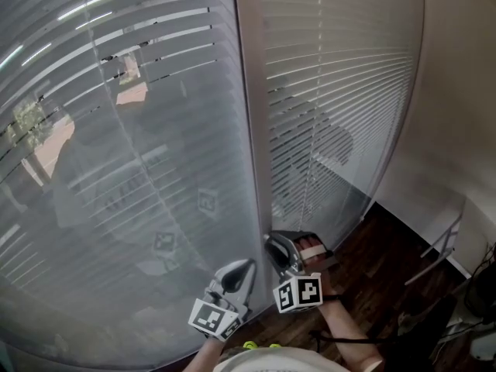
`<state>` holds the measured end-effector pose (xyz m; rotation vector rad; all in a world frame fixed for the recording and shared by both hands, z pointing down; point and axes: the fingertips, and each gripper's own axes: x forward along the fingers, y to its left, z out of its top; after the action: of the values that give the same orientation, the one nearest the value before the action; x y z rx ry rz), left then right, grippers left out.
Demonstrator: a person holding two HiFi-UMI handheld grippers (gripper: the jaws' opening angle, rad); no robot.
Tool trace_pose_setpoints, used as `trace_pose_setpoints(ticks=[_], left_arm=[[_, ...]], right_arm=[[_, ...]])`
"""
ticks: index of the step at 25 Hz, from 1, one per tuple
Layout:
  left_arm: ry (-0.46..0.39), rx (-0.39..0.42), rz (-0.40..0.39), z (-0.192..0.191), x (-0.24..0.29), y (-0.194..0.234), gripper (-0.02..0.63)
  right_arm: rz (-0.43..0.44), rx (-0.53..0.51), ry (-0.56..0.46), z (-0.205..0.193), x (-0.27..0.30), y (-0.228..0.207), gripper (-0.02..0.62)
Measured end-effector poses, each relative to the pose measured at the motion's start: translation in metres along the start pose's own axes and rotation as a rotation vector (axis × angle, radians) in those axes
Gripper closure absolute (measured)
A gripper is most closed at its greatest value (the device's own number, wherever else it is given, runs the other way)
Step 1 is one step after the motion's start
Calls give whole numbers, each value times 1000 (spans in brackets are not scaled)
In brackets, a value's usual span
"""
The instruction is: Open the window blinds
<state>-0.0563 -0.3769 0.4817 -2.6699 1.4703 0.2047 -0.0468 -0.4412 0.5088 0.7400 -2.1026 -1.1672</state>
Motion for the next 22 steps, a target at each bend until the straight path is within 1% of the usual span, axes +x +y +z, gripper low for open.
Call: trace_pose_setpoints(ticks=[2,4,5,11,15,22], left_arm=[[3,-1,-3,-1,0,-1,615],[8,-4,-7,-3,1,-2,615],[12,-5,-8,-3,0,-2,615],[20,-9,-6,-5,1,-1,615],[19,-12,-7,-6,1,-2,615],[19,-15,-1,-7,0,-1,615]], right_arm=[[-5,-11,7,-1,3,-1,442],[-16,-18,10,-1,5,-4,469],[-20,-19,9,-1,5,-4,469],[-33,42,-12,0,5,-6,465],[-40,102,-32,0,4,-7,465],[-25,264,-52,-1,5,-9,466]])
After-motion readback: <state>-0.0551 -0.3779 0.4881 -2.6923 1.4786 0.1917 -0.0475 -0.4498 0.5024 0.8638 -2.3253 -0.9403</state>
